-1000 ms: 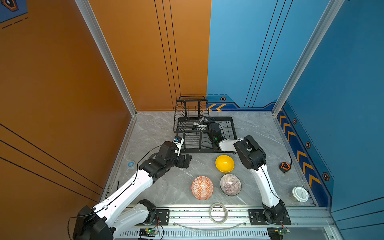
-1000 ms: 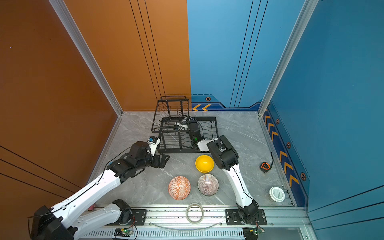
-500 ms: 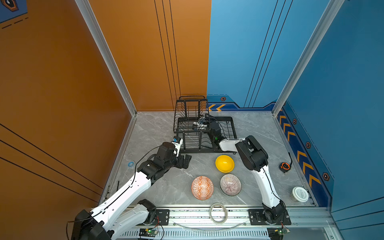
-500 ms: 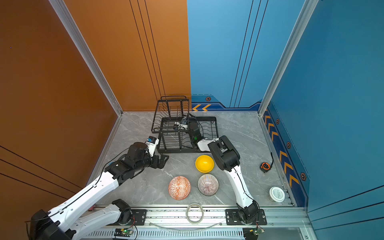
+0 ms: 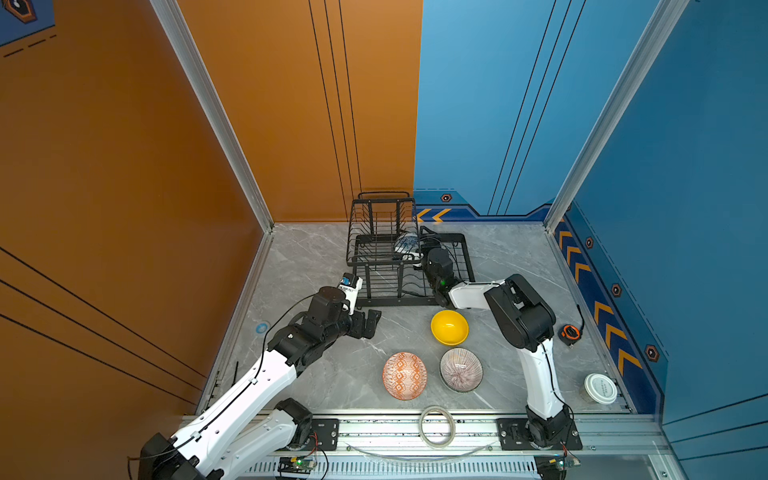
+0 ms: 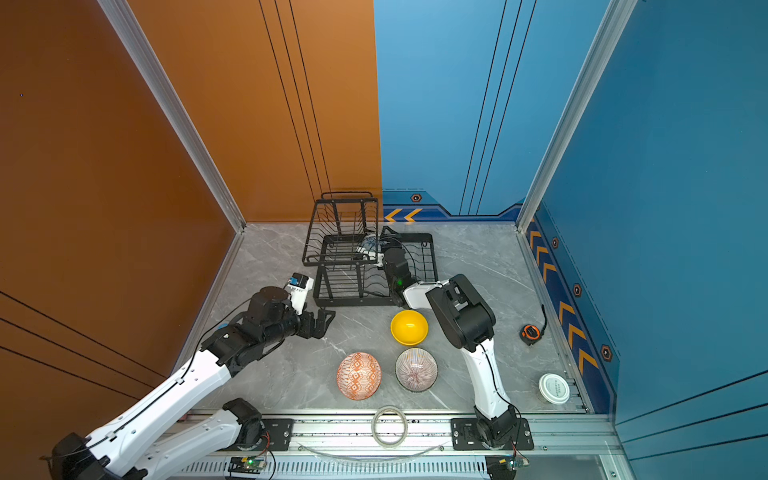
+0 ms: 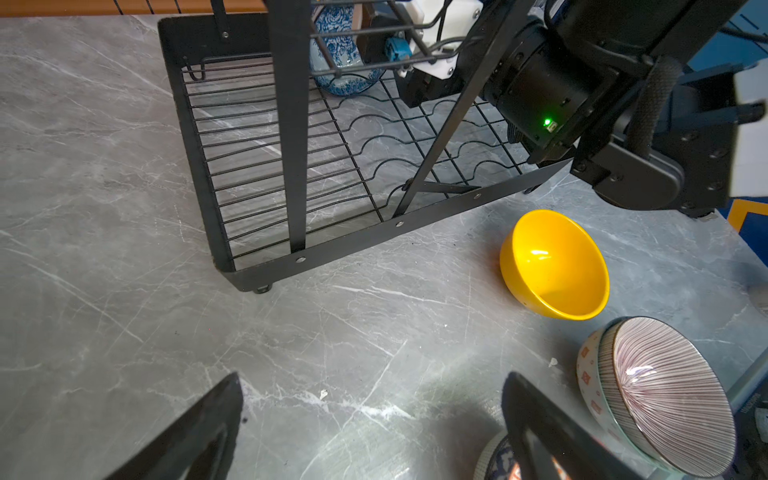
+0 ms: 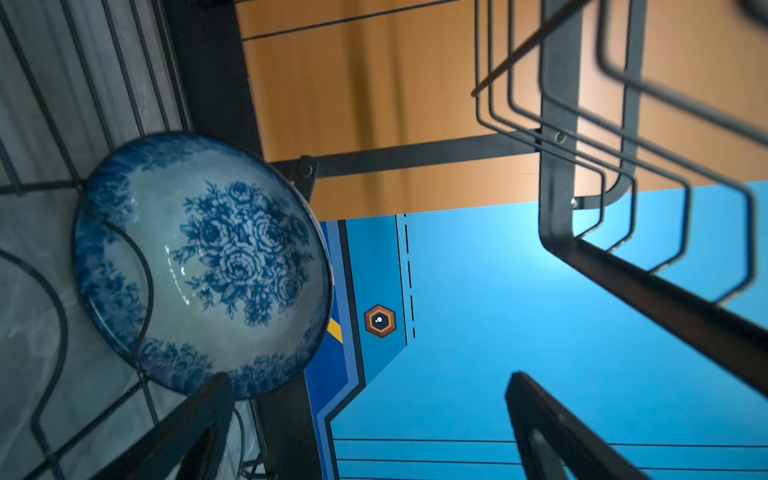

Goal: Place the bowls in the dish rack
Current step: 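Open the right gripper to leave the bowl standing in the rack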

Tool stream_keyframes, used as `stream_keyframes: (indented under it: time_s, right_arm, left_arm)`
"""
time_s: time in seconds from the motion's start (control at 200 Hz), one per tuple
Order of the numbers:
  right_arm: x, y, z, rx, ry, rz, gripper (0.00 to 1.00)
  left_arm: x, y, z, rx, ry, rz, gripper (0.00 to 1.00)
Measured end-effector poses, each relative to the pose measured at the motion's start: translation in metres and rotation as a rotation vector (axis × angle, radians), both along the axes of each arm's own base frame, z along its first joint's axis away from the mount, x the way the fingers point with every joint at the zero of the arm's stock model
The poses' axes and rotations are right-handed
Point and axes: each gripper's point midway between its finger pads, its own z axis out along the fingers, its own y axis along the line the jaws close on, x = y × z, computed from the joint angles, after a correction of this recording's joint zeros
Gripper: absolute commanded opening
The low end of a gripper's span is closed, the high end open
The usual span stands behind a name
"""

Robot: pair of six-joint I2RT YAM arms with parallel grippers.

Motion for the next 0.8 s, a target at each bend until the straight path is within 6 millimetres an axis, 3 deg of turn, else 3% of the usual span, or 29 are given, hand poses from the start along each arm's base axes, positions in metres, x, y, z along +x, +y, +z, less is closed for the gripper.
stream_keyframes:
  time_s: [0.235, 0.531, 0.691, 0.796]
  right_arm:
    - [-0.008, -0.036, -0.008, -0.062, 0.022, -0.070, 1.00]
    - [-0.042, -0.078, 0.055, 0.042, -0.062, -0.159, 1.00]
    - [-0.064, -0.094, 0.048, 0.103, -0.005, -0.215, 1.00]
    - [-0.085, -0.101, 0.062, 0.216, 0.034, -0.242, 1.00]
  left_arm:
    - [-0.006, 0.004, 0.005, -0.002, -0.008, 0.005, 0.98]
    - [-0.013, 0.011, 0.008, -0.008, -0.006, 0.021, 0.98]
    - [-0.017, 0.009, 0.005, -0.004, 0.010, 0.020, 0.98]
    - [-0.022, 0.005, 0.004, -0.004, 0.020, 0.011, 0.98]
